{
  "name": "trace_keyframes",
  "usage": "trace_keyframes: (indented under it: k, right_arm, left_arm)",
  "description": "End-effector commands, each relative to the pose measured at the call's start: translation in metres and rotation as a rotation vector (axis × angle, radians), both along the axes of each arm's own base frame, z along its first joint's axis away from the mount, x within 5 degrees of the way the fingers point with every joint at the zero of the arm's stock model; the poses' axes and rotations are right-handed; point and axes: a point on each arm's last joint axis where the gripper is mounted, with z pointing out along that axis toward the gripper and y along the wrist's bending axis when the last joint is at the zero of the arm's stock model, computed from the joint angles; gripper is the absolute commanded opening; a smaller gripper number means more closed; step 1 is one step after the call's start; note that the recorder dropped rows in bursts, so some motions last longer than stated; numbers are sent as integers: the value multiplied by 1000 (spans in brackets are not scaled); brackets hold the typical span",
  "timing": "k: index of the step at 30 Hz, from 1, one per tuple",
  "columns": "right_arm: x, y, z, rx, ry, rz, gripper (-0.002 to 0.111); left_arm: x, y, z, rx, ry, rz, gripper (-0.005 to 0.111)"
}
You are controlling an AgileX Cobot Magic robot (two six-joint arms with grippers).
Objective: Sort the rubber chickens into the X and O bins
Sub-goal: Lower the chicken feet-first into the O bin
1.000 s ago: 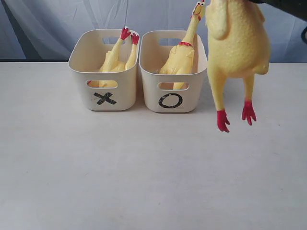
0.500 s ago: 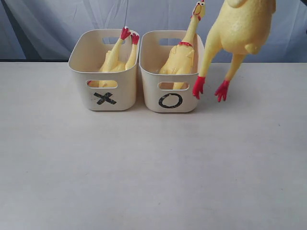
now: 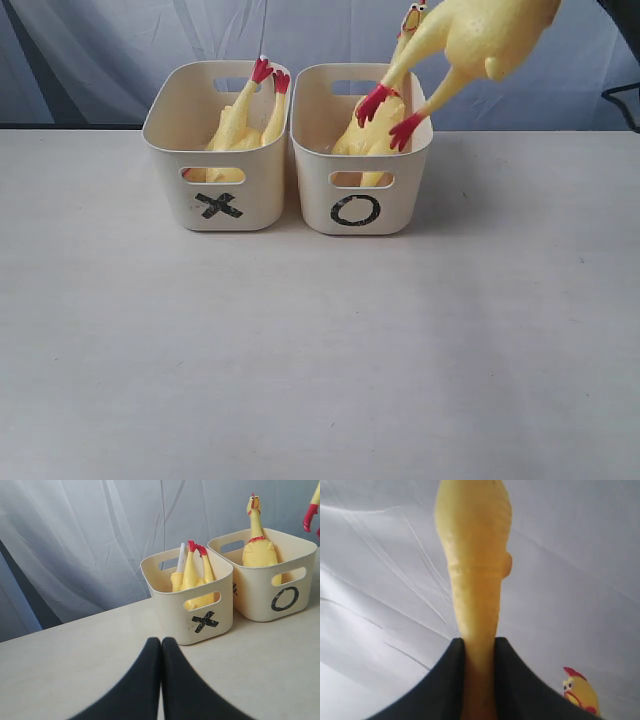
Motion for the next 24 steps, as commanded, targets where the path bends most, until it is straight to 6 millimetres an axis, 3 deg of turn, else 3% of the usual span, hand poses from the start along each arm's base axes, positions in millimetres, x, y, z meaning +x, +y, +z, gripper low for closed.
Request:
trace_keyframes:
  k: [1,8,18,24]
  right_arm:
    - [14,-4,1,71,-134,-2,-1]
    - [58,9,5,33,-230,20,-1]
    - [105,25,-25,-99,-165,61,-1]
    - [127,39,-32,-209,-116,136,-1]
  left_arm:
    - [-1,0,1,-17,-16,0,0]
    - [-1,0,1,-17,-16,0,0]
    - [-1,0,1,-17,-16,0,0]
    - [-1,0,1,-17,-16,0,0]
